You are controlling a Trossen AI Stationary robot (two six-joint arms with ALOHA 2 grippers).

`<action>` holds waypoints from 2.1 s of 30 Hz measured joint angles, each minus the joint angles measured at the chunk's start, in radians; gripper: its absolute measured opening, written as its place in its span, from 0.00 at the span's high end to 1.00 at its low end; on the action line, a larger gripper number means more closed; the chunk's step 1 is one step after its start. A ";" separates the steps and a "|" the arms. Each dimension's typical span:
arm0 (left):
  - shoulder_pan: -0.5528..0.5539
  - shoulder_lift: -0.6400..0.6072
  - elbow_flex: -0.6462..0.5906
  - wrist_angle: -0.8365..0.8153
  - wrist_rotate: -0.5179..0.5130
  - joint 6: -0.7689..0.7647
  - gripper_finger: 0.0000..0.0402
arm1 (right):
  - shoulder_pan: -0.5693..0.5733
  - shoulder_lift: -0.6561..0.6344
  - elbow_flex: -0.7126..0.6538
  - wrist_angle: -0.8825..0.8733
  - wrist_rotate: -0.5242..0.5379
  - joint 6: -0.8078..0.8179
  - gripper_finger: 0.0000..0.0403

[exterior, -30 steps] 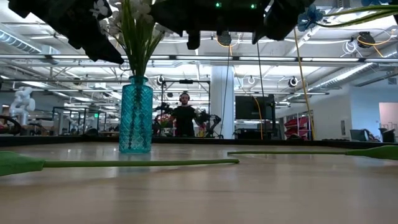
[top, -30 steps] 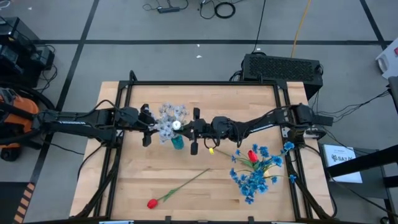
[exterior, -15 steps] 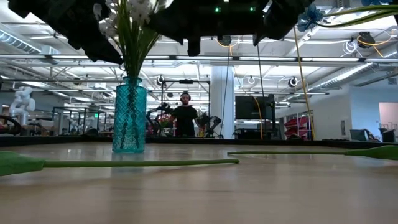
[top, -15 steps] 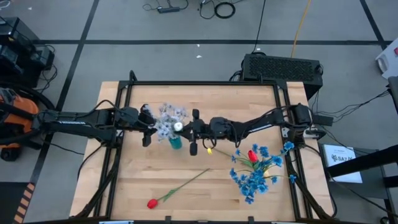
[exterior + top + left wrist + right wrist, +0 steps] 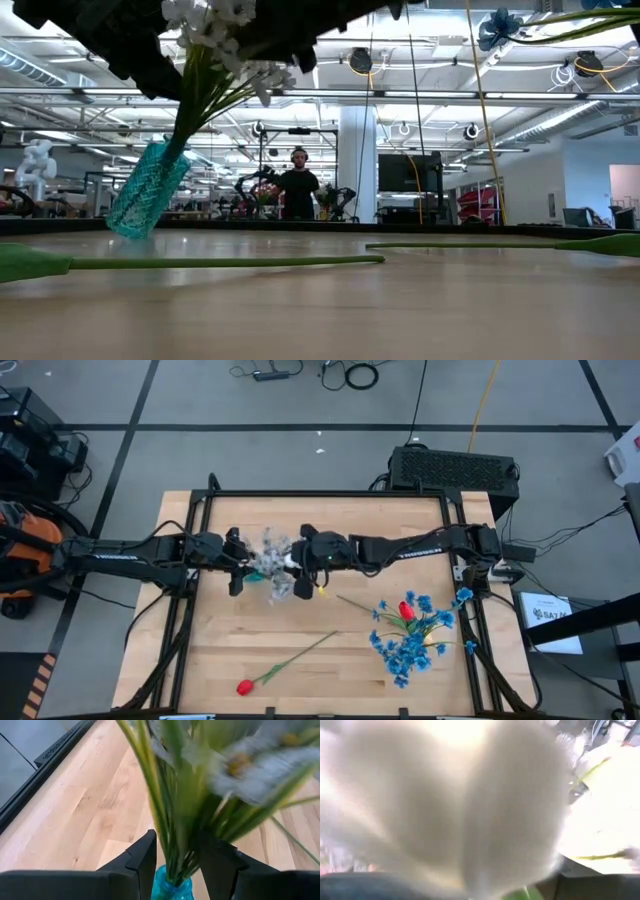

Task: Sort flowers into vase by color
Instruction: Put the white tulip into the blue transparent vase, then adjust the blue transparent vase

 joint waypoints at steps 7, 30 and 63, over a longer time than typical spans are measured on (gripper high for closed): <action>0.000 0.000 0.000 0.006 0.000 0.000 0.65 | -0.005 -0.002 0.070 0.009 0.000 -0.068 0.57; 0.001 -0.111 0.168 -0.292 -0.026 -0.013 0.65 | -0.026 0.017 0.069 0.101 -0.004 -0.045 0.55; 0.001 0.496 0.314 -0.660 -0.025 0.177 0.65 | -0.118 -0.219 0.068 -0.931 0.004 0.112 0.55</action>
